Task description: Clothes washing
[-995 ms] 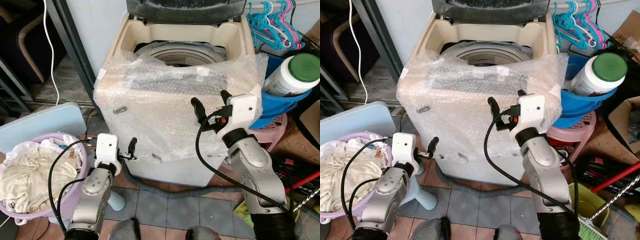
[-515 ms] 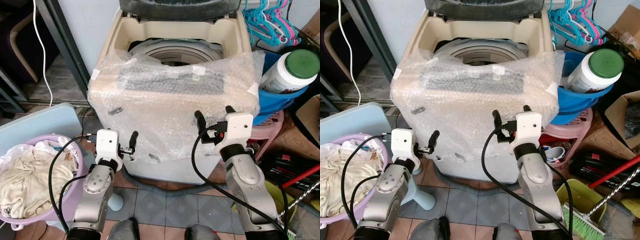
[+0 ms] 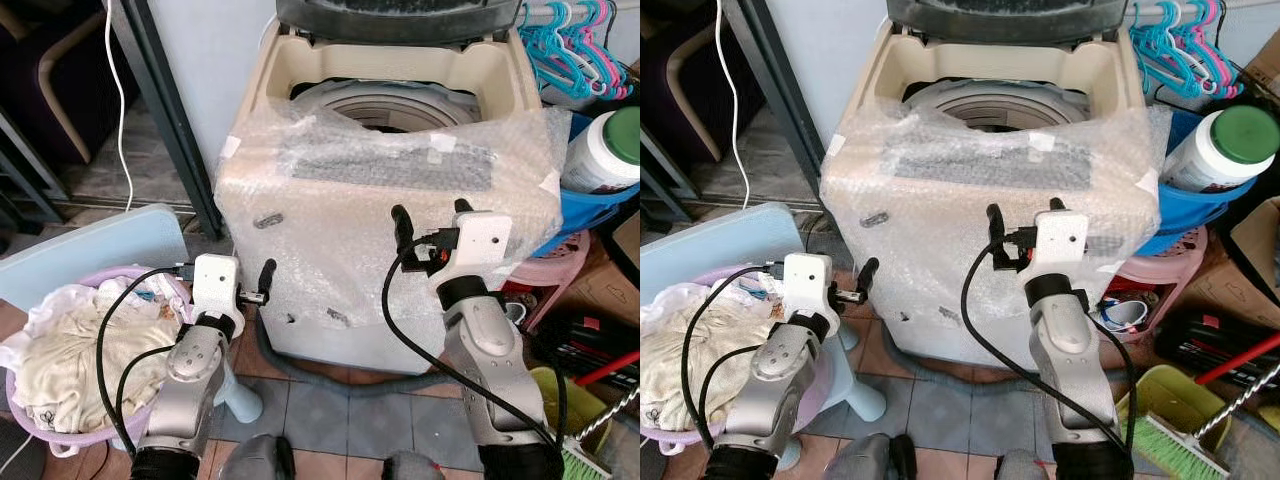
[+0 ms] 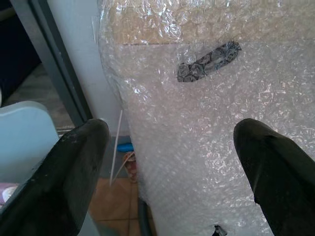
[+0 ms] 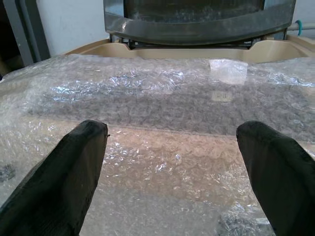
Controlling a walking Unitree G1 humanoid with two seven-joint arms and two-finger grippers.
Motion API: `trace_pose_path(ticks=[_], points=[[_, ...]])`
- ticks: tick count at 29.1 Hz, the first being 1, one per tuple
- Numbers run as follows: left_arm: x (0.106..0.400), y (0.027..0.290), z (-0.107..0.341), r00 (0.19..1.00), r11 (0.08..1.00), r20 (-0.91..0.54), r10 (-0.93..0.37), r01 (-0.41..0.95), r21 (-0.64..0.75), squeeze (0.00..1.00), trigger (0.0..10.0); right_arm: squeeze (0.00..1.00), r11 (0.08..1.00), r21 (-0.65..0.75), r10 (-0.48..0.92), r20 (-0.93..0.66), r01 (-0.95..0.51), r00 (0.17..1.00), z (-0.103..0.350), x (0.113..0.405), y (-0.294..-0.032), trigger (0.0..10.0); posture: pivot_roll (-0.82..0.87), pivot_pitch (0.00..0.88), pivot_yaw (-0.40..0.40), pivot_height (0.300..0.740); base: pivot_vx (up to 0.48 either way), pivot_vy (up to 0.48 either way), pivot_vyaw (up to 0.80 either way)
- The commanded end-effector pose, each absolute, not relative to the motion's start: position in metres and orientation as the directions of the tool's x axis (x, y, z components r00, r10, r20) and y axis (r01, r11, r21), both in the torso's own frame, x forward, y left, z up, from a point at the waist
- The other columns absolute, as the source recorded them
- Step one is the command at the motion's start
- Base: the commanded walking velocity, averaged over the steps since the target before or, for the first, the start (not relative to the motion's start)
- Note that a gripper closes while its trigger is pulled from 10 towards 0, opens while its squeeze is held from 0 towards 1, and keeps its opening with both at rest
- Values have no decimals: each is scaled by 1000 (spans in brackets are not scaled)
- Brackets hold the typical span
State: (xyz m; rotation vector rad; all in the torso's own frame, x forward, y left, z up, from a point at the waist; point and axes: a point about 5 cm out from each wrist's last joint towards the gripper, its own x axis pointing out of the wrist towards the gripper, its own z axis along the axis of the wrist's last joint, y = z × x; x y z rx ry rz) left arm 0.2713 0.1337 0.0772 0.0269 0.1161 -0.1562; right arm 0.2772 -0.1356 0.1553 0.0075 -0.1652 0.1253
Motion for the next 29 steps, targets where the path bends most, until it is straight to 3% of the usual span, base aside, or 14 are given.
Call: trace_pose_path(ticks=[1,6,20,29], points=[[270,128,75,976,984,-128,-175,179,18,0,10000,0,994,-6,105,144,-105,984,151,278,-142,10000,-112,58,60,740,0,454,0],[271,128,78,978,983,-106,-181,184,25,0,10000,0,994,-11,113,156,-113,981,154,280,-142,10000,-113,61,63,740,0,0,0],[272,135,81,988,991,-90,-122,126,43,0,10000,0,988,-7,153,177,-154,972,160,284,-135,10000,-103,79,69,740,0,0,800],[265,150,66,987,996,-157,-25,38,77,0,10000,0,970,5,241,134,-244,961,150,282,-121,10000,-92,90,69,740,0,0,800]])
